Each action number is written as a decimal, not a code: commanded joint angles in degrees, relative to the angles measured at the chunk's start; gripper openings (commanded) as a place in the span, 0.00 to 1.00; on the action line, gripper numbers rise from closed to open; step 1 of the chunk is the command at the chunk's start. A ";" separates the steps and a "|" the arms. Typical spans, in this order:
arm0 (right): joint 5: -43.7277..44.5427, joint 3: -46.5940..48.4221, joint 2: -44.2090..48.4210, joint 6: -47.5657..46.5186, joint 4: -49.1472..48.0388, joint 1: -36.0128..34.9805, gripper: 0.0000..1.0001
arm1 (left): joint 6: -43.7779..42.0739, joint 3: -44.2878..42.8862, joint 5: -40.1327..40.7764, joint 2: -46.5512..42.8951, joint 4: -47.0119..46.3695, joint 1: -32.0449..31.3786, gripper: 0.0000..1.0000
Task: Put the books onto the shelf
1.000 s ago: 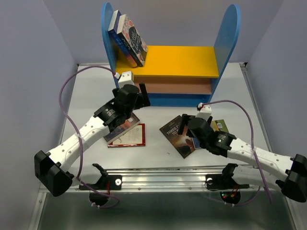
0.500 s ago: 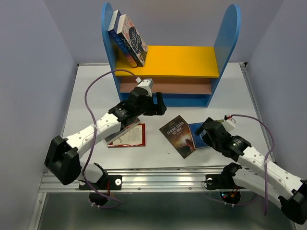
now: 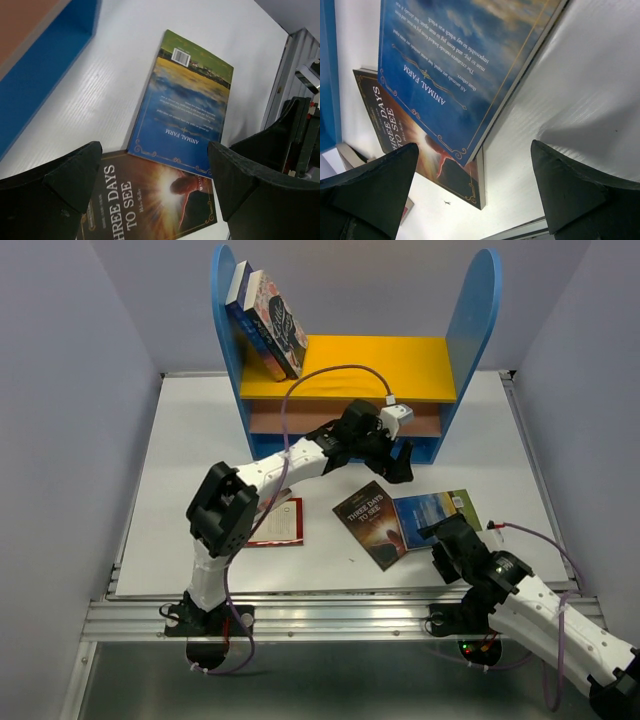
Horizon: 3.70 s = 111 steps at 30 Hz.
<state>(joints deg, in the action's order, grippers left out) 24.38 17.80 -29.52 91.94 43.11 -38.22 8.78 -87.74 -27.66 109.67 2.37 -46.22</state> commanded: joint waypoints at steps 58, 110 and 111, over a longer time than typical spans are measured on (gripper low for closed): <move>16.05 1.45 -4.85 -7.66 -17.71 2.09 0.75 | -0.60 -5.60 -11.36 22.87 3.34 -4.32 0.24; -15.68 23.42 9.48 -56.88 -21.66 2.09 0.01 | 21.19 28.05 -6.96 -23.62 -23.09 2.10 0.99; -16.81 23.33 9.39 -56.70 -23.15 2.09 0.01 | 21.89 28.50 -7.93 -24.06 -24.77 2.10 0.99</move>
<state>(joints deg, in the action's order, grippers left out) 12.43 38.15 -19.94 36.91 28.58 -36.29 27.49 -61.89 -31.83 89.78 -10.92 -44.80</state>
